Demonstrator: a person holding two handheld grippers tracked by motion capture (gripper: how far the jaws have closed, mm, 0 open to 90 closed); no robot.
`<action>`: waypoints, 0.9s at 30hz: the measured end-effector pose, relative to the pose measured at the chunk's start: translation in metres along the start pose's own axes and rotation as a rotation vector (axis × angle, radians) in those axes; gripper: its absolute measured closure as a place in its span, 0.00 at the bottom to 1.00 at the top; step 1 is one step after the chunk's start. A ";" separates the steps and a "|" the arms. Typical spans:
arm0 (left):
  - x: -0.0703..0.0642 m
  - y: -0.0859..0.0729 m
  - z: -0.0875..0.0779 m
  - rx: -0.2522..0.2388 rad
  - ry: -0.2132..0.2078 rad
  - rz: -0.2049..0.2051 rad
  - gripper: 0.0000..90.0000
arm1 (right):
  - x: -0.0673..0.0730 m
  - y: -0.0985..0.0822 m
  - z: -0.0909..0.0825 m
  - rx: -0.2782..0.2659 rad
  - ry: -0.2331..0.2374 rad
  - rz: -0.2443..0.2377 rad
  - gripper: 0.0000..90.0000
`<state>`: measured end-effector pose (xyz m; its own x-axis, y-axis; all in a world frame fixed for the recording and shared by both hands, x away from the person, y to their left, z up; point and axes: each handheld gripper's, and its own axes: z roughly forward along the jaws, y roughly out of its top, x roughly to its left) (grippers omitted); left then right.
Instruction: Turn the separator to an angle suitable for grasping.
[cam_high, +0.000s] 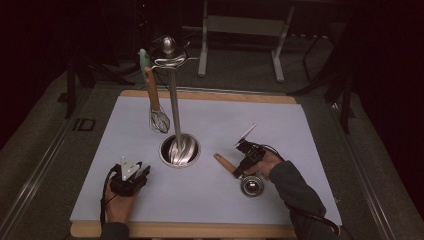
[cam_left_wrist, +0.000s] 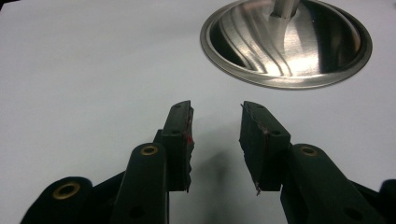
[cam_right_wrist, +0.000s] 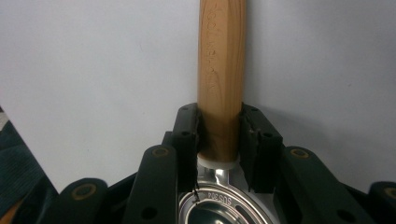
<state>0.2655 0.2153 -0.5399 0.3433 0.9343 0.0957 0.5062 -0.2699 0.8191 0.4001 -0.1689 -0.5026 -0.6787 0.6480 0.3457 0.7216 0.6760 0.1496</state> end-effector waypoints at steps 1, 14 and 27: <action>0.000 0.000 0.000 0.001 0.000 0.001 0.71 | 0.002 0.000 0.000 0.000 -0.012 -0.004 0.77; 0.000 0.000 0.000 -0.002 0.000 -0.002 0.71 | 0.008 -0.004 0.000 -0.035 -0.046 -0.008 0.79; 0.001 0.000 -0.001 -0.011 0.000 -0.010 0.71 | 0.010 -0.010 -0.010 -0.145 -0.005 -0.010 0.79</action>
<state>0.2649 0.2166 -0.5394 0.3380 0.9371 0.0872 0.5006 -0.2574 0.8265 0.3873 -0.1728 -0.4910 -0.6863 0.6435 0.3391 0.7268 0.6249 0.2851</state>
